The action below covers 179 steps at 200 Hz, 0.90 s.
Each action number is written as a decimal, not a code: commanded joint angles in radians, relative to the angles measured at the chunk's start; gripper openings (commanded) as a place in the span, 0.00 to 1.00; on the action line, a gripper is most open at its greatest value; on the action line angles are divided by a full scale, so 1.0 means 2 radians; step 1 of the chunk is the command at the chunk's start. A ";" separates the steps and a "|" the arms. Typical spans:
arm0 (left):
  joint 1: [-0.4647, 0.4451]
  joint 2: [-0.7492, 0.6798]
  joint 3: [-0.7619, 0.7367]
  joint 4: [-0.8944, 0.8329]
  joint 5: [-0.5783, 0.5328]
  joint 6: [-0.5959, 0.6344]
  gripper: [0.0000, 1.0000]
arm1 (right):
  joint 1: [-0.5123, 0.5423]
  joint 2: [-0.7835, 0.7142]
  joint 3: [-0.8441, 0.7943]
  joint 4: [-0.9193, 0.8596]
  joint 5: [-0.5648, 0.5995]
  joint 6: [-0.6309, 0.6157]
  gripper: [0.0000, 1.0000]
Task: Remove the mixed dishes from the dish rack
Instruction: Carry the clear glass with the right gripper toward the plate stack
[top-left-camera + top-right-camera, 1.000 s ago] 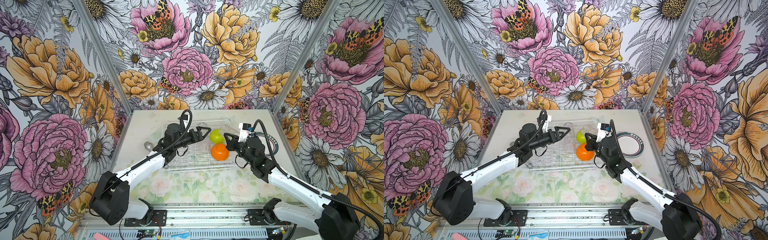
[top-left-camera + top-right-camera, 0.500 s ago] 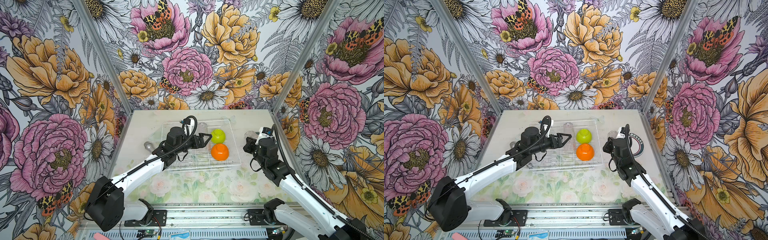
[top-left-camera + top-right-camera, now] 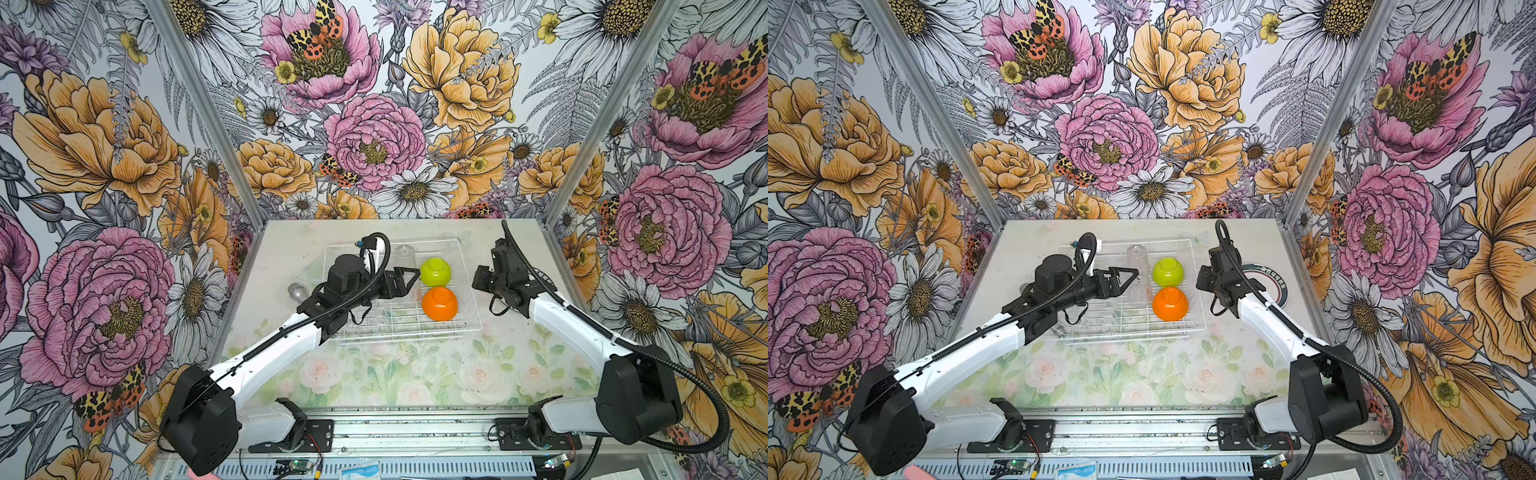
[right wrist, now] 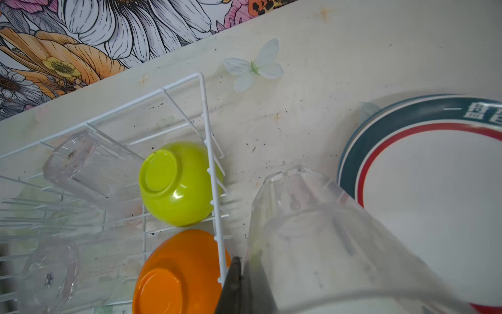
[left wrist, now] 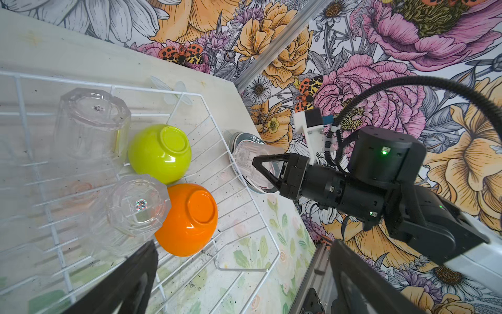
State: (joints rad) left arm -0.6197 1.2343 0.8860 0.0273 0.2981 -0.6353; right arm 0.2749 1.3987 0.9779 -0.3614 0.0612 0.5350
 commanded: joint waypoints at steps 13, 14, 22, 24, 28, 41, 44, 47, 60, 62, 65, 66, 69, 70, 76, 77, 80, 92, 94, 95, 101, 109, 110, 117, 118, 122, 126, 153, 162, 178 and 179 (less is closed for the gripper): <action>0.000 -0.017 -0.009 -0.018 -0.019 0.021 0.99 | -0.007 0.038 0.063 -0.017 -0.007 -0.032 0.00; 0.000 -0.018 -0.009 -0.018 -0.018 0.021 0.99 | -0.007 0.040 0.065 -0.018 -0.008 -0.032 0.00; 0.001 -0.020 -0.010 -0.020 -0.018 0.023 0.99 | -0.009 0.051 0.075 -0.025 -0.012 -0.035 0.00; 0.002 -0.021 -0.009 -0.020 -0.019 0.024 0.99 | -0.009 0.053 0.078 -0.026 -0.013 -0.036 0.00; 0.003 -0.022 -0.010 -0.021 -0.018 0.024 0.99 | -0.010 0.059 0.083 -0.030 -0.016 -0.038 0.00; 0.005 -0.025 -0.012 -0.021 -0.019 0.024 0.99 | -0.012 0.077 0.100 -0.042 -0.019 -0.043 0.00; 0.006 -0.026 -0.013 -0.021 -0.018 0.024 0.99 | -0.012 0.081 0.103 -0.045 -0.019 -0.044 0.00; 0.006 -0.026 -0.013 -0.021 -0.017 0.024 0.99 | -0.012 0.084 0.106 -0.048 -0.017 -0.046 0.00; 0.007 -0.027 -0.015 -0.021 -0.016 0.024 0.99 | -0.013 0.098 0.114 -0.055 -0.009 -0.050 0.00; 0.007 -0.027 -0.015 -0.021 -0.016 0.024 0.99 | -0.013 0.100 0.115 -0.055 -0.008 -0.050 0.00; 0.007 -0.028 -0.015 -0.020 -0.015 0.024 0.99 | -0.012 0.103 0.117 -0.057 -0.005 -0.051 0.00; 0.007 -0.028 -0.016 -0.020 -0.016 0.024 0.99 | -0.013 0.104 0.118 -0.057 -0.005 -0.051 0.00; 0.008 -0.028 -0.016 -0.020 -0.015 0.024 0.99 | -0.013 0.107 0.120 -0.059 -0.003 -0.052 0.00; 0.008 -0.028 -0.016 -0.020 -0.015 0.024 0.99 | -0.013 0.108 0.120 -0.060 -0.003 -0.052 0.00; 0.008 -0.028 -0.018 -0.019 -0.015 0.024 0.99 | -0.013 0.114 0.125 -0.063 -0.001 -0.053 0.00; 0.008 -0.028 -0.018 -0.019 -0.015 0.024 0.99 | -0.014 0.115 0.125 -0.064 -0.001 -0.054 0.00; 0.009 -0.028 -0.018 -0.018 -0.015 0.024 0.99 | -0.014 0.118 0.128 -0.065 -0.001 -0.054 0.00; 0.011 -0.027 -0.020 -0.017 -0.013 0.023 0.99 | -0.013 0.128 0.136 -0.073 -0.001 -0.056 0.00; 0.011 -0.027 -0.020 -0.017 -0.013 0.024 0.99 | -0.014 0.129 0.137 -0.074 -0.002 -0.057 0.00; 0.011 -0.027 -0.020 -0.017 -0.013 0.023 0.99 | -0.013 0.130 0.138 -0.074 -0.002 -0.057 0.00; 0.012 -0.027 -0.020 -0.017 -0.012 0.023 0.99 | -0.014 0.134 0.141 -0.077 -0.001 -0.057 0.00; 0.013 -0.027 -0.020 -0.017 -0.010 0.023 0.98 | -0.014 0.138 0.145 -0.079 0.000 -0.058 0.00; 0.014 -0.027 -0.020 -0.017 -0.009 0.023 0.99 | -0.014 0.139 0.145 -0.080 0.000 -0.058 0.00; 0.015 -0.025 -0.020 -0.018 -0.008 0.023 0.99 | -0.014 0.142 0.148 -0.083 0.001 -0.060 0.00; 0.015 -0.026 -0.020 -0.018 -0.007 0.023 0.99 | -0.014 0.142 0.149 -0.083 0.001 -0.060 0.00; 0.016 -0.026 -0.019 -0.017 -0.006 0.022 0.99 | -0.014 0.144 0.151 -0.085 0.001 -0.061 0.00; 0.017 -0.025 -0.019 -0.017 -0.006 0.022 0.99 | -0.014 0.146 0.153 -0.087 0.002 -0.063 0.00; 0.019 -0.026 -0.020 -0.017 -0.004 0.023 0.99 | -0.016 0.163 0.179 -0.112 0.000 -0.073 0.00; 0.020 -0.026 -0.020 -0.017 -0.005 0.023 0.99 | -0.017 0.168 0.187 -0.121 -0.002 -0.077 0.00; 0.019 -0.026 -0.020 -0.016 -0.004 0.021 0.99 | -0.017 0.176 0.200 -0.138 0.004 -0.080 0.00; 0.019 -0.026 -0.020 -0.016 -0.004 0.021 0.99 | -0.017 0.176 0.200 -0.138 0.004 -0.080 0.00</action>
State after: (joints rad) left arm -0.5903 1.2034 0.8555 -0.0078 0.2836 -0.6098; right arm 0.2470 1.7309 1.3201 -0.5896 0.0402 0.4049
